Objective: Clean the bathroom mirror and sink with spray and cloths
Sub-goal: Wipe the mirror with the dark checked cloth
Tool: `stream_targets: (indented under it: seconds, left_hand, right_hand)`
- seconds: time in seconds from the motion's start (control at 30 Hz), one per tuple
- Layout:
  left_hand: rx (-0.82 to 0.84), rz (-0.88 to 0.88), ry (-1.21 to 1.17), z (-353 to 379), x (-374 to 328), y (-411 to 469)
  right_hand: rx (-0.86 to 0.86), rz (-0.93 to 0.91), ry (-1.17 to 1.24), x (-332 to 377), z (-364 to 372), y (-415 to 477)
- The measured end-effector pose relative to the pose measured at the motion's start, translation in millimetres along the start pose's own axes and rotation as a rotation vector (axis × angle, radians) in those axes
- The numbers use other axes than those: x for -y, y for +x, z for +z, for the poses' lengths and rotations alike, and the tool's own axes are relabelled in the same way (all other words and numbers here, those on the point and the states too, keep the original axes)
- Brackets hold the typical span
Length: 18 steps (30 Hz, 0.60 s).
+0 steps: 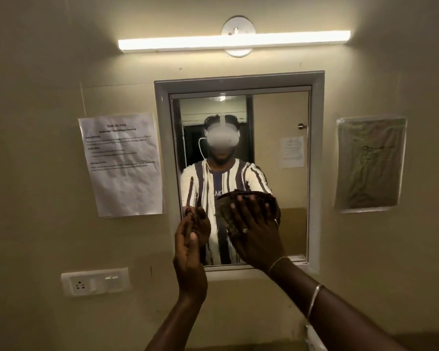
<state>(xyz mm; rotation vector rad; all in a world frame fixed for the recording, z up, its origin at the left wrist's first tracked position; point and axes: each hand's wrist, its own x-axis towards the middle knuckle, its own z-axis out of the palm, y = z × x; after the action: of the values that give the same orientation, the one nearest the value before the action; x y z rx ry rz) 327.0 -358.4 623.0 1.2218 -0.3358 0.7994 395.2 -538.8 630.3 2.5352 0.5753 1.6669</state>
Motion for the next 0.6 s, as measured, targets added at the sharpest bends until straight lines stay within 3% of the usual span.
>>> stream_targets:
  seconds: [0.2, 0.43, 0.5, 0.6]
  left_hand:
    - [0.034, -0.022, 0.046, -0.5, 15.6, -15.2]
    - [0.042, -0.011, 0.047, -18.5, 13.3, -14.9]
    - [0.044, -0.019, 0.064, -25.7, 13.1, -12.7]
    - [0.041, -0.030, 0.086, -37.0, 12.8, -9.9]
  right_hand:
    - [-0.082, 0.292, 0.025, -37.6, -4.0, -40.9]
    - [-0.175, 0.658, 0.153, 11.7, -1.9, -25.2]
    - [-0.183, 0.682, 0.180, 31.5, 0.7, -14.9]
    - [-0.098, 0.525, 0.168, 61.6, 9.9, -5.3]
